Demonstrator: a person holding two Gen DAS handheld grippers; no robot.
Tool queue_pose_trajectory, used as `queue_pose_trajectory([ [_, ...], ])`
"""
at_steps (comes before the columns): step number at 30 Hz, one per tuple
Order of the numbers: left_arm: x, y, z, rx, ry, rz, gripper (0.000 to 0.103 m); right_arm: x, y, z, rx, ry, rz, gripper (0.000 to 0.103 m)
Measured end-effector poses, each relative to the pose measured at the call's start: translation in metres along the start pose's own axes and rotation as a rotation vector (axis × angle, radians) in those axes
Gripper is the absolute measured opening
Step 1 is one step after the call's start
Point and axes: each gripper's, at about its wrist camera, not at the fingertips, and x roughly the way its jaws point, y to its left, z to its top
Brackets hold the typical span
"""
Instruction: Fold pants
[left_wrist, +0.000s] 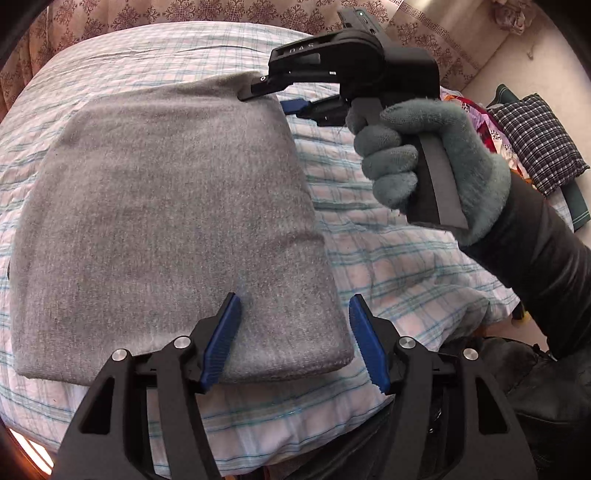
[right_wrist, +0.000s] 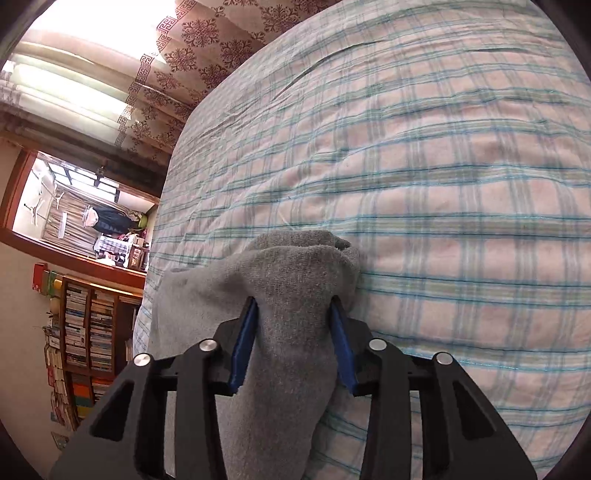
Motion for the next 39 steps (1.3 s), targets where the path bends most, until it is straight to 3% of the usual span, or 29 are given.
queue_pose_trajectory([
  [5,0.006,0.000,-0.006,0.026,-0.004,0.022,0.062,0.011,0.028,0.013,-0.068,-0.004,-0.089,0.019],
  [10,0.009,0.002,-0.006,0.014,0.001,0.012,0.062,0.023,0.022,0.015,-0.058,0.020,-0.083,0.021],
  [15,0.006,0.006,-0.006,-0.001,-0.002,0.000,0.062,-0.005,0.023,0.010,-0.093,-0.012,-0.093,0.042],
  [16,0.006,0.004,-0.006,-0.003,-0.008,-0.005,0.064,-0.013,0.024,0.009,-0.106,-0.025,-0.097,0.042],
  [18,0.001,0.009,-0.004,-0.016,-0.017,-0.040,0.069,-0.030,0.028,0.004,-0.131,-0.049,-0.099,0.053],
  [22,-0.016,0.022,0.002,-0.093,-0.050,-0.092,0.072,-0.058,0.032,-0.021,-0.187,-0.058,-0.112,0.055],
  [26,-0.040,0.046,0.006,-0.147,-0.117,-0.039,0.075,-0.078,0.038,-0.060,-0.262,-0.034,-0.114,0.055],
  [30,-0.056,0.076,0.006,-0.205,-0.165,0.024,0.075,-0.080,0.054,-0.107,-0.352,0.046,-0.080,0.055],
  [35,-0.064,0.107,0.001,-0.259,-0.185,0.059,0.075,-0.063,0.060,-0.162,-0.385,0.233,-0.014,0.055],
  [39,-0.056,0.110,-0.002,-0.251,-0.171,0.074,0.075,-0.049,0.061,-0.189,-0.397,0.329,-0.037,0.055],
])
